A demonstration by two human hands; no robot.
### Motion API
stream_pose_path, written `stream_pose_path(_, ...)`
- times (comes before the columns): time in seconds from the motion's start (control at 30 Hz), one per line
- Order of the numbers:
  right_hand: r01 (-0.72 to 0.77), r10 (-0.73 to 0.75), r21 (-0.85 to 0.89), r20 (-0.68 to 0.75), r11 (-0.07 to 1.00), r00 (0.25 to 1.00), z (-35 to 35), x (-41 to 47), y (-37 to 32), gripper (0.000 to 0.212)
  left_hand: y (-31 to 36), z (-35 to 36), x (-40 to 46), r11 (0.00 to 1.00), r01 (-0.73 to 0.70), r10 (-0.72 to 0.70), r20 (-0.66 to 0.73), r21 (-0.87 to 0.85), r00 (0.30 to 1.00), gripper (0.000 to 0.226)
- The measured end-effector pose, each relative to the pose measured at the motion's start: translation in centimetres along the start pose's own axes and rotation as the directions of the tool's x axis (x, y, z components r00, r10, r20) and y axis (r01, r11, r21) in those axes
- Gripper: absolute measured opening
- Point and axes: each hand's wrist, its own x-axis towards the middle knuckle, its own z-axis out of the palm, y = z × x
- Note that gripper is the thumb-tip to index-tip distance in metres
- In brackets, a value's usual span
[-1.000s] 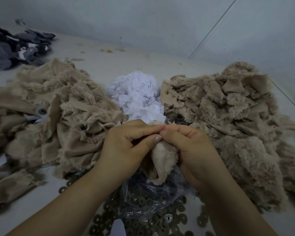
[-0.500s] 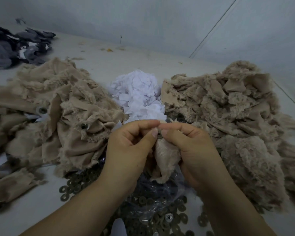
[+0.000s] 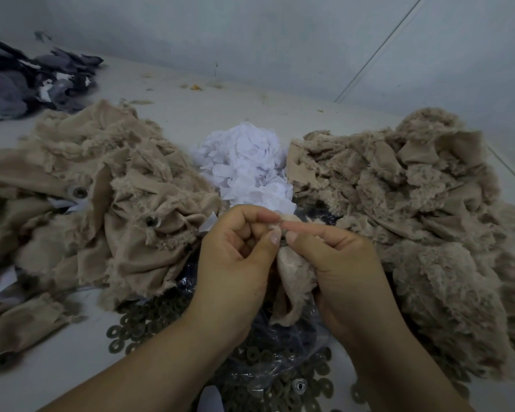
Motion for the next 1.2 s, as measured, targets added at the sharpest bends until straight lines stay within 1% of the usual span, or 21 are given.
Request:
stream_pose_path(0.17,0.003,-0.003,-0.006,-0.006,1.0,1.0,0.0,0.0,0.2,0.012,-0.4,-0.1,0.0,1.0,-0.005,0.006,0.023,-0.028,1.0,0.027)
stream_pose_path(0.3,0.004,-0.004,-0.02,-0.003,1.0,1.0,0.0,0.2,0.5,0.017,-0.4,0.0,0.0,0.998,0.021,-0.02,0.018,-0.062,1.0,0.02)
stream_pose_path(0.53,-0.015,0.015,-0.009,-0.005,1.0,1.0,-0.2,0.5,0.9,0.017,-0.7,0.1,-0.1,0.996,0.039,-0.039,0.012,-0.081,0.999,0.018)
stream_pose_path(0.77,-0.033,0.033,-0.028,-0.013,0.999,0.999,-0.1,0.4,1.1,0.017,-1.1,-0.1,-0.2,0.994,0.065,-0.064,0.012,-0.092,0.998,0.028)
stream_pose_path(0.9,-0.041,0.041,-0.005,0.002,0.999,0.999,-0.2,0.6,1.2,0.016,-1.0,0.0,0.0,0.989,0.096,-0.097,0.0,-0.108,0.995,0.013)
stream_pose_path(1.03,-0.02,0.019,0.013,0.031,1.0,0.999,-0.2,0.8,1.2,0.013,-0.9,-0.1,0.3,0.989,0.126,-0.128,-0.019,-0.075,0.992,0.008)
stream_pose_path(1.13,0.001,-0.001,-0.032,0.0,0.999,1.0,-0.1,0.7,1.2,0.023,-1.0,-0.2,0.2,0.988,0.152,-0.152,-0.011,-0.021,0.988,0.012)
stream_pose_path(1.2,0.009,-0.01,-0.061,-0.022,0.998,1.0,-0.1,0.6,1.2,0.027,-1.1,-0.3,0.1,0.984,0.173,-0.174,0.0,0.047,0.985,0.017)
